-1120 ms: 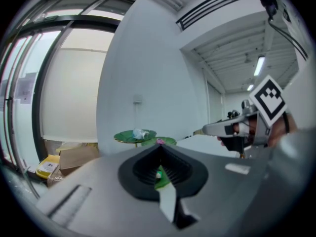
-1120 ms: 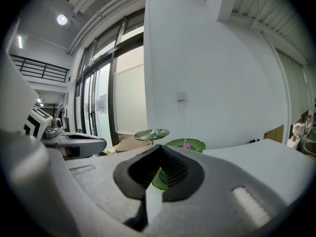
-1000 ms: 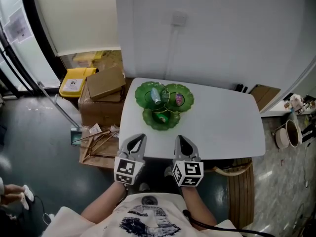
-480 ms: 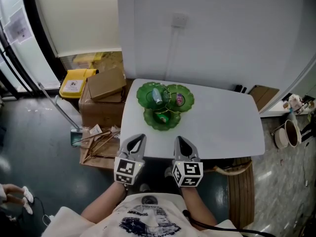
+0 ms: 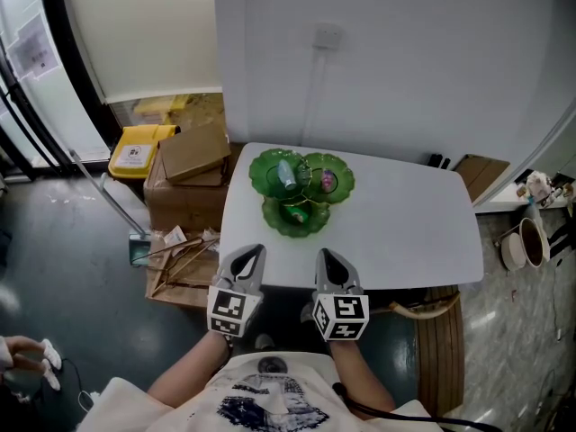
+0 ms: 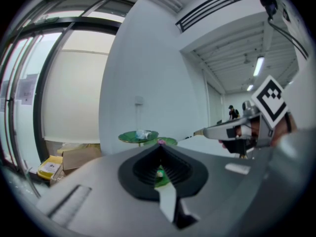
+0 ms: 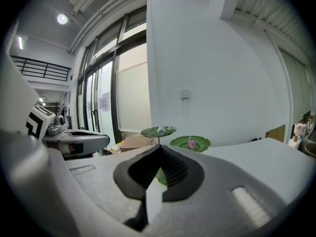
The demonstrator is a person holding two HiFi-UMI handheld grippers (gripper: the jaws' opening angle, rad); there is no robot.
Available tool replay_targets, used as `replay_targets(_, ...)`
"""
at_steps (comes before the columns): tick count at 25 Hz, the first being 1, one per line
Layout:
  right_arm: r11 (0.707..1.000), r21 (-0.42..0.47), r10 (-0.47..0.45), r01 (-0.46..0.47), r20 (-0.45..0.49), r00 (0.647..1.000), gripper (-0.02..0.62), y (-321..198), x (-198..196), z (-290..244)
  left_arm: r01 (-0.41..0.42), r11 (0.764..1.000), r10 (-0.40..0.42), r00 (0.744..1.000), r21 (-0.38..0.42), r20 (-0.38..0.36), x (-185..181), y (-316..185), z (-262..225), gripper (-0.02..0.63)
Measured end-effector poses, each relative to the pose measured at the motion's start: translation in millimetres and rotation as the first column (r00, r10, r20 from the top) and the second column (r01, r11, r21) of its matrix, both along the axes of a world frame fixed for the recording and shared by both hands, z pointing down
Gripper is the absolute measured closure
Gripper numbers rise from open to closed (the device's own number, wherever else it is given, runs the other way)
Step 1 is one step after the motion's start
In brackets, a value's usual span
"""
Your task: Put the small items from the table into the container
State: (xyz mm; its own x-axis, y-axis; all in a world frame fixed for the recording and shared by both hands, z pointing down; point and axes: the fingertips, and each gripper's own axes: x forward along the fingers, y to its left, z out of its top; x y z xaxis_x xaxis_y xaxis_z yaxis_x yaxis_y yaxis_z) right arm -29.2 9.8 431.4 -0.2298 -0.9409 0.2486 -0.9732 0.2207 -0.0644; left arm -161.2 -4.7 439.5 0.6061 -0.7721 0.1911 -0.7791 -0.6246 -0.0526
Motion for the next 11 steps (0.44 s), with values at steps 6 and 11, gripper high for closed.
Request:
replay_targets(6,1.000,-0.004,-0.003,0.003,0.002,1.000,0.597,-0.8,1.8,1.5,0.001,1.000,-0.001,1.000,-0.008,-0.002,2.5,0.0,1.9,0.615)
replay_targets(11,1.000,-0.012,-0.005,0.006,0.003,1.000,0.597,-3.2,2.7,4.8,0.004,1.000,-0.004,1.000,-0.012,-0.002,3.5,-2.3,4.3,0.616)
